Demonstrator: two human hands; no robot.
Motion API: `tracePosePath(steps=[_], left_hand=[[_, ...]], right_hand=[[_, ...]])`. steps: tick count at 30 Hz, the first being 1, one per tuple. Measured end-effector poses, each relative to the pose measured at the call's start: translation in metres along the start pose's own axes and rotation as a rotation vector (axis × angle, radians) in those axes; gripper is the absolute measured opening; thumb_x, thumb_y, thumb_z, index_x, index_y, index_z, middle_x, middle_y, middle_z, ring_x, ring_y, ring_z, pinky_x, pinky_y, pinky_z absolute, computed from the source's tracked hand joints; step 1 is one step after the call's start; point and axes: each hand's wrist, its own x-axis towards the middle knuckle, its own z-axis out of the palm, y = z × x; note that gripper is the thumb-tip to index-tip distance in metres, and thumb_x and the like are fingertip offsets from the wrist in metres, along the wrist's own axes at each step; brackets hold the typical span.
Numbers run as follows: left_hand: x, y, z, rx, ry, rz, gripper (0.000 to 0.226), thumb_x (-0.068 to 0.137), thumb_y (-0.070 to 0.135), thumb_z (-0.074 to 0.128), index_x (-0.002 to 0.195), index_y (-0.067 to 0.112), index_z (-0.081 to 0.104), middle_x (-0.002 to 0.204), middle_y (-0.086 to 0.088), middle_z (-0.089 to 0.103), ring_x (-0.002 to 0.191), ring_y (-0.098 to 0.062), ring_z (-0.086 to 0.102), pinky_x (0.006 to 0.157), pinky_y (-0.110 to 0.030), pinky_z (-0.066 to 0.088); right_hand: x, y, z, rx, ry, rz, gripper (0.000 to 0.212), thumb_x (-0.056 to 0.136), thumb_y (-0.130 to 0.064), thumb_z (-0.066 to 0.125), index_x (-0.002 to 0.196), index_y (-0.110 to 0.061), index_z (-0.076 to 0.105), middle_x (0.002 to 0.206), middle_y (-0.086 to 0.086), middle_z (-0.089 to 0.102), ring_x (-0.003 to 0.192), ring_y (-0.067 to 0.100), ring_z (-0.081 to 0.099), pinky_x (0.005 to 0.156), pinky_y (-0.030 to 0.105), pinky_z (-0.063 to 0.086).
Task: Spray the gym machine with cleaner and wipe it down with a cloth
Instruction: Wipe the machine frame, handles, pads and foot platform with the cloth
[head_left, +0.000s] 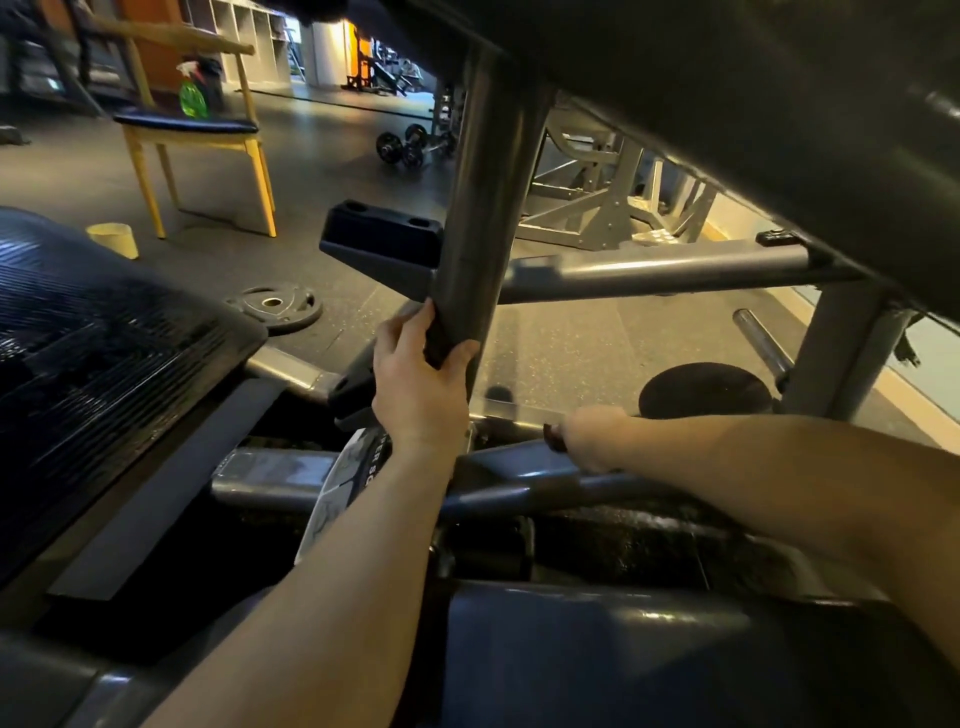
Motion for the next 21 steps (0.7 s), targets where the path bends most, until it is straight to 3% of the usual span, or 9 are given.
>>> tracePosePath(steps=[2,4,6,8,10,12,14,17,21], left_hand=[[-0.001,0.001,0.000,0.002,0.008,-0.003,0.055,0.092,0.039,0.074,0.142,0.034,0.053,0.136,0.018,0.043,0.129,-0.011,0.050,0.107,-0.052,0.048],[-0.001,0.000,0.000,0.003,0.003,0.007,0.056,0.092,0.039,0.074,0.143,0.034,0.052,0.136,0.018,0.043,0.129,-0.011,0.050,0.107,-0.052,0.048],[0.000,-0.001,-0.001,0.004,0.004,0.011,0.056,0.092,0.040,0.073,0.143,0.036,0.051,0.137,0.018,0.043,0.129,-0.010,0.049,0.107,-0.051,0.048],[0.000,-0.001,0.000,0.006,0.010,0.013,0.056,0.092,0.040,0.074,0.144,0.037,0.051,0.137,0.019,0.043,0.130,-0.010,0.049,0.106,-0.050,0.048],[0.000,-0.001,-0.001,0.007,0.004,0.008,0.057,0.092,0.040,0.074,0.143,0.037,0.051,0.137,0.019,0.044,0.130,-0.010,0.049,0.106,-0.051,0.048],[0.000,-0.002,-0.001,-0.003,-0.003,-0.007,0.057,0.091,0.039,0.075,0.143,0.037,0.051,0.138,0.019,0.044,0.130,-0.010,0.049,0.108,-0.053,0.047],[-0.001,0.000,-0.002,-0.016,-0.010,-0.015,0.056,0.092,0.039,0.075,0.143,0.037,0.051,0.138,0.018,0.045,0.130,-0.010,0.050,0.109,-0.052,0.046],[-0.003,0.002,-0.004,-0.038,-0.014,-0.019,0.055,0.092,0.040,0.074,0.143,0.036,0.052,0.140,0.015,0.045,0.130,-0.011,0.050,0.111,-0.052,0.044],[-0.003,0.002,-0.004,-0.039,-0.015,-0.021,0.054,0.092,0.040,0.075,0.141,0.035,0.053,0.138,0.016,0.045,0.128,-0.011,0.051,0.111,-0.051,0.043]], right_hand=[[0.007,-0.016,-0.010,-0.051,-0.012,-0.026,0.029,0.104,-0.023,0.055,0.131,-0.013,0.060,0.102,0.001,0.060,0.094,0.021,0.060,0.082,0.032,0.049],[0.016,-0.056,-0.010,-0.145,-0.045,-0.163,0.037,0.107,-0.025,0.050,0.141,-0.010,0.052,0.129,0.007,0.058,0.119,0.026,0.058,0.098,0.035,0.047],[0.019,-0.094,-0.012,-0.263,-0.031,-0.262,0.043,0.108,-0.030,0.049,0.148,-0.014,0.047,0.150,0.011,0.048,0.141,0.031,0.045,0.114,0.046,0.038],[0.017,-0.112,-0.014,-0.302,-0.030,-0.342,0.043,0.108,-0.024,0.049,0.150,-0.017,0.047,0.158,0.011,0.042,0.147,0.033,0.036,0.118,0.050,0.031],[0.018,-0.102,-0.004,-0.291,-0.030,-0.406,0.057,0.105,-0.017,0.054,0.159,-0.025,0.036,0.170,0.005,0.021,0.156,0.035,0.016,0.123,0.054,0.025],[0.008,-0.076,0.009,-0.288,-0.047,-0.400,0.067,0.104,-0.023,0.057,0.162,-0.033,0.025,0.173,-0.001,0.003,0.159,0.035,-0.003,0.126,0.059,0.013],[-0.013,-0.051,0.022,-0.299,-0.002,-0.355,0.071,0.102,-0.024,0.059,0.162,-0.034,0.024,0.173,-0.001,0.002,0.158,0.037,-0.006,0.126,0.062,0.009],[-0.052,-0.026,0.024,-0.249,-0.015,-0.206,0.064,0.106,-0.024,0.053,0.163,-0.028,0.025,0.173,0.003,0.005,0.158,0.040,-0.004,0.124,0.063,0.006],[-0.080,-0.026,0.021,-0.223,-0.144,-0.031,0.063,0.104,-0.023,0.055,0.161,-0.016,0.029,0.169,0.017,0.017,0.156,0.046,0.008,0.124,0.065,0.014]])
